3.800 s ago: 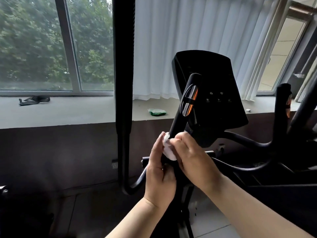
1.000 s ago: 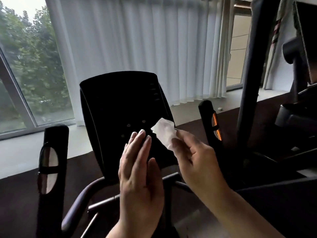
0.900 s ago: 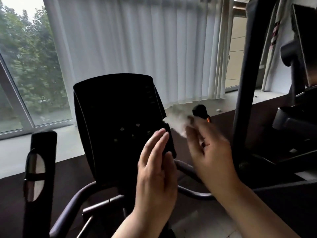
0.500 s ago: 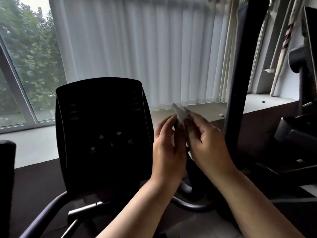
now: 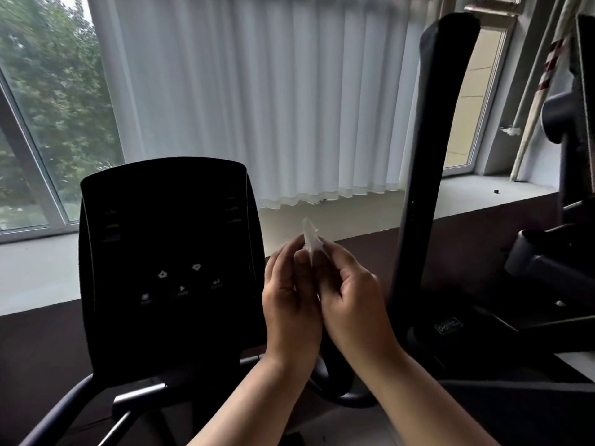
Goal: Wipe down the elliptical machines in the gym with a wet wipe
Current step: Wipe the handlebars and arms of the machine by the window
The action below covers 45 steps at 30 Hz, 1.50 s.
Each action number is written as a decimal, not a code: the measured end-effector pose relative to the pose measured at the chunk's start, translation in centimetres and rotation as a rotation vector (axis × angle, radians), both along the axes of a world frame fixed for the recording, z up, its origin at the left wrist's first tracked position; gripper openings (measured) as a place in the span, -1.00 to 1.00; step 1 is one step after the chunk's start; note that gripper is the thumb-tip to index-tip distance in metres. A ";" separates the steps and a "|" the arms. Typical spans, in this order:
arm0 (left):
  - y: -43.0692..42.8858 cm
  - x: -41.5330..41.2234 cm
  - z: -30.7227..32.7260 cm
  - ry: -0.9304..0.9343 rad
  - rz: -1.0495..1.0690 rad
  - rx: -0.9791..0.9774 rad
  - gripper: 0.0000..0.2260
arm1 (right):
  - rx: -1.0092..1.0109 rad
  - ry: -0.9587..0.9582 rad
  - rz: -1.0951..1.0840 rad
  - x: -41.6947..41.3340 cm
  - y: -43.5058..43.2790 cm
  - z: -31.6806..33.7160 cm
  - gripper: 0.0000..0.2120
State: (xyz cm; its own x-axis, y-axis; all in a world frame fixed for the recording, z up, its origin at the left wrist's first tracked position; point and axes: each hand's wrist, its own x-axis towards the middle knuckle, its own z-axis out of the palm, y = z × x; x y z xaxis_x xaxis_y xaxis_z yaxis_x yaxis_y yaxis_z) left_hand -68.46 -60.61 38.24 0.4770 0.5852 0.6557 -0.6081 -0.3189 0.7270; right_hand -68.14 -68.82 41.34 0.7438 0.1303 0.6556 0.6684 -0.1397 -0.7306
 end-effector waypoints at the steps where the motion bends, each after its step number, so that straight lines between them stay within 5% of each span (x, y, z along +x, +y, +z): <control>1: 0.0 0.1 -0.2 -0.003 0.011 -0.001 -0.66 | 0.017 0.005 0.004 0.0 0.0 0.1 -0.67; 5: -0.2 0.2 0.0 -0.003 0.030 -0.020 -0.73 | 0.040 0.055 0.026 -0.4 0.1 0.2 -0.62; 15: -0.8 -0.9 1.1 0.051 -0.022 -0.077 -0.83 | -0.006 0.173 -0.009 -0.4 -0.5 0.6 -0.83; 22: 0.2 -1.0 1.0 0.128 0.037 0.079 -0.65 | -0.005 0.110 0.038 -1.2 0.0 0.0 -0.71; 45: -0.1 -1.3 0.9 0.099 -0.037 0.060 -0.75 | -0.002 -0.033 -0.146 -1.8 -0.2 -3.9 -0.70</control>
State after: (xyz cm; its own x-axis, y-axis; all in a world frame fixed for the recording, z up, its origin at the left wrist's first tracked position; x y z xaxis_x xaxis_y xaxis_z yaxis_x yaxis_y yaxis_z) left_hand -69.79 -60.74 39.17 0.5618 0.5267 0.6380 -0.5467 -0.3424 0.7641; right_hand -69.94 -68.99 37.44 0.7333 0.0240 0.6795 0.6642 -0.2388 -0.7084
